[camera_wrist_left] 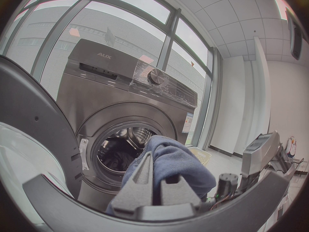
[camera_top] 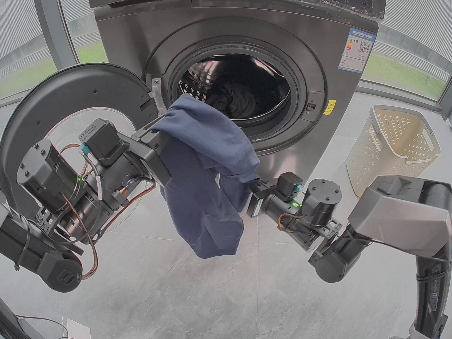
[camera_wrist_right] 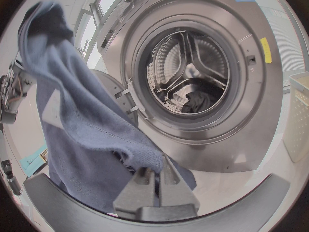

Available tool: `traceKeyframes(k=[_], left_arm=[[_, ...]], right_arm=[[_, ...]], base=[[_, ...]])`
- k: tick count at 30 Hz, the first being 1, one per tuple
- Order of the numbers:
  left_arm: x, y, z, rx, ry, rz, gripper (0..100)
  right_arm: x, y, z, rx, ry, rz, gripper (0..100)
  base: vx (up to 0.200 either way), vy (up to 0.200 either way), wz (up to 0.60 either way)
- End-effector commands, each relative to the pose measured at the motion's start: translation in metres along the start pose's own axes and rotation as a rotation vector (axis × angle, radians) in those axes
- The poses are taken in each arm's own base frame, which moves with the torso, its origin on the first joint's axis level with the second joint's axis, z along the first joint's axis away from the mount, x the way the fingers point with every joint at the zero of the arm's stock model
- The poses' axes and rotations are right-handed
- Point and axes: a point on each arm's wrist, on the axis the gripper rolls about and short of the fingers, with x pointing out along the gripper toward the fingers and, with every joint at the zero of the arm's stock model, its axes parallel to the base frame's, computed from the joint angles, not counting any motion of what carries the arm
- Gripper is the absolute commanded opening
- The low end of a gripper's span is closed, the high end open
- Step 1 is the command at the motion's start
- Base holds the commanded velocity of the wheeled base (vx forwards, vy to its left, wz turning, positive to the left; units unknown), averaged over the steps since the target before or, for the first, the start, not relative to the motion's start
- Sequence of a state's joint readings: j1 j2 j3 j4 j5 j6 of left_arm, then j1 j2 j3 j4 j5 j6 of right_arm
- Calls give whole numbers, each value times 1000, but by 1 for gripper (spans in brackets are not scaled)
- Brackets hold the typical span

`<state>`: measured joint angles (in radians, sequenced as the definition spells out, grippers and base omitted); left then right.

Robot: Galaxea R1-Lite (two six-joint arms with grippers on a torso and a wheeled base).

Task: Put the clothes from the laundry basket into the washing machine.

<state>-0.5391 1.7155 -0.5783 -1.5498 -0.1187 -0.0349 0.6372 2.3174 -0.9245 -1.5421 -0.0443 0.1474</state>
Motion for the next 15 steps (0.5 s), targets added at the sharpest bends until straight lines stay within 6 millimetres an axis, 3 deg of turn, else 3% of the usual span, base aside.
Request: traceKeyframes(k=[1,4,5,8,15], left_arm=[[-1,10,-3,2,13,23,0],[-2,10,-4,3,18,24,0],[-5,10,-8,1,37,26,0],[-9,11,-13,-4,65,30,0],[-16,10,-35,-16,154,33,0]], right_arm=[[-26,-21,59,-17,-88,-63,0],[-31,-24,70,-19,-109,-73,0],[-44,-30,89,-23,-141,-99,0],[-58,-35,110,-23,-184,-117,0],[-61,-31,139,-28,-279,-109,0]], base=[[0,0,0],[0,0,0],[0,0,0],[0,0,0],[0,0,0]])
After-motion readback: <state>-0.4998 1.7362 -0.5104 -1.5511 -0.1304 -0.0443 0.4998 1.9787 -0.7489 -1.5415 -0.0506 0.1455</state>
